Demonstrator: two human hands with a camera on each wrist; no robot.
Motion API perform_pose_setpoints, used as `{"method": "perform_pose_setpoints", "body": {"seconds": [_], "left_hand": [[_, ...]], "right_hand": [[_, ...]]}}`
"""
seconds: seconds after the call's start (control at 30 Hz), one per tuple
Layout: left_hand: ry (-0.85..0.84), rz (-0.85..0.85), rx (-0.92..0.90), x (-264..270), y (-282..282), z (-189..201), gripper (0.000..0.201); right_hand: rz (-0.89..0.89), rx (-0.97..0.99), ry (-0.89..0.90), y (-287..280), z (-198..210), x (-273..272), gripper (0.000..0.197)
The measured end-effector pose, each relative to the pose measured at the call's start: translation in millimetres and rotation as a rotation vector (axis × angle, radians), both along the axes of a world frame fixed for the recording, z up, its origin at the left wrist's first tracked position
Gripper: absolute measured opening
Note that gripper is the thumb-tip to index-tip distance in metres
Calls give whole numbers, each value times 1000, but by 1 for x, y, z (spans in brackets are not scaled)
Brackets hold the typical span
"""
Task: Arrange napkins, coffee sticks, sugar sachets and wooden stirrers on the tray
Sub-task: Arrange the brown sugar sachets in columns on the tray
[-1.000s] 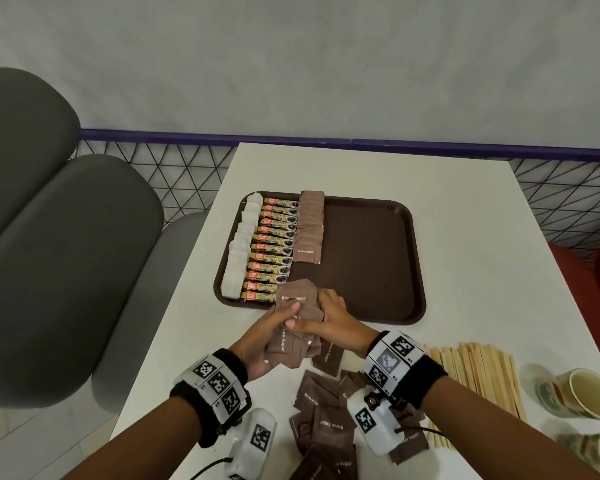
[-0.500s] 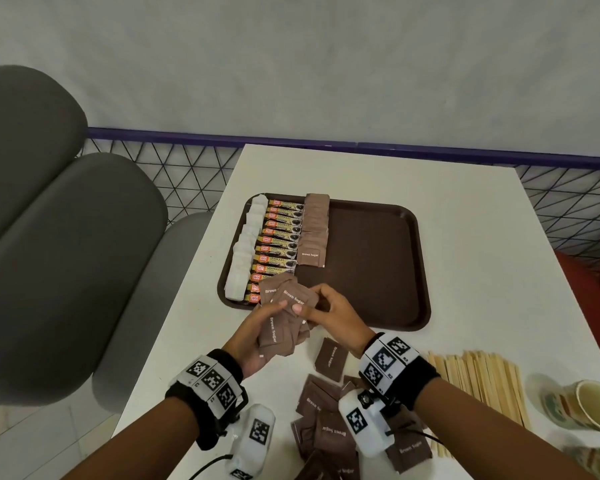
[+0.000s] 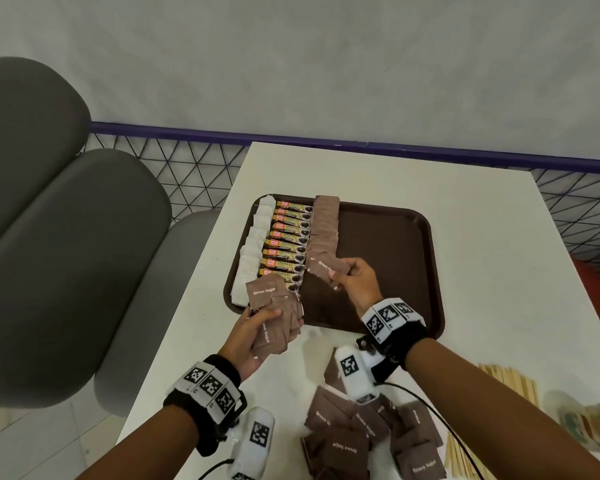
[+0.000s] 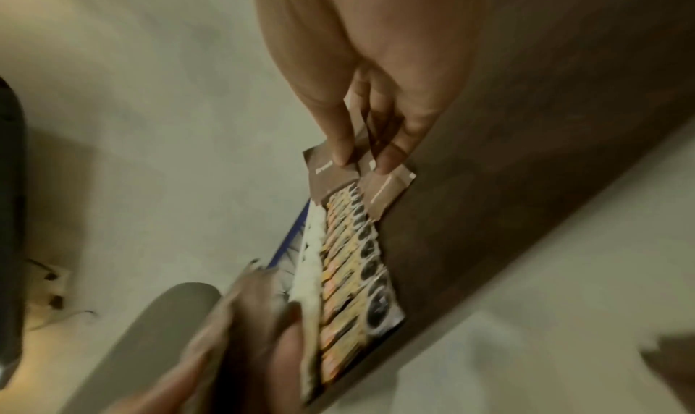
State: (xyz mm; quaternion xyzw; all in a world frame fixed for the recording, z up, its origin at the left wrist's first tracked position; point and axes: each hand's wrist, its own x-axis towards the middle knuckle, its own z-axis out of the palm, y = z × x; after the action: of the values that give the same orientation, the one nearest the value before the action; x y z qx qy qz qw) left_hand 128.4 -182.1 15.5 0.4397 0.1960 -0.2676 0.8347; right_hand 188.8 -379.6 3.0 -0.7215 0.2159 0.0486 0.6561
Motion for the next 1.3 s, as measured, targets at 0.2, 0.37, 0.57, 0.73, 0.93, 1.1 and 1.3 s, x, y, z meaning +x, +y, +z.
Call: {"method": "perform_pose_setpoints", "body": {"seconds": [0.2,0.37,0.57,0.73,0.93,1.1,1.3], "left_hand": [[-20,27,6,2,22,-5,38],[-7,40,21,4,33,-9,43],[-10,39,6,3,33,-8,39],[-8,23,-9,3,31,-4,31],[-23,24,-7,3,30,-1,33],[-63,27,46,1,26,3,29],[-78,100,95,1,19,1,39]], "right_hand": [[144,-346,87,0,-20,25,17],[163,-427,85,9,-27,33,23],[122,-535,11,17,-32,39,20],[125,-576,20,18,-33,42,29],[104,-628,-79,18,-28,37,48],[180,-277,-214,37,-10,14,37],[582,-105,-227,58,2,-20,59]]}}
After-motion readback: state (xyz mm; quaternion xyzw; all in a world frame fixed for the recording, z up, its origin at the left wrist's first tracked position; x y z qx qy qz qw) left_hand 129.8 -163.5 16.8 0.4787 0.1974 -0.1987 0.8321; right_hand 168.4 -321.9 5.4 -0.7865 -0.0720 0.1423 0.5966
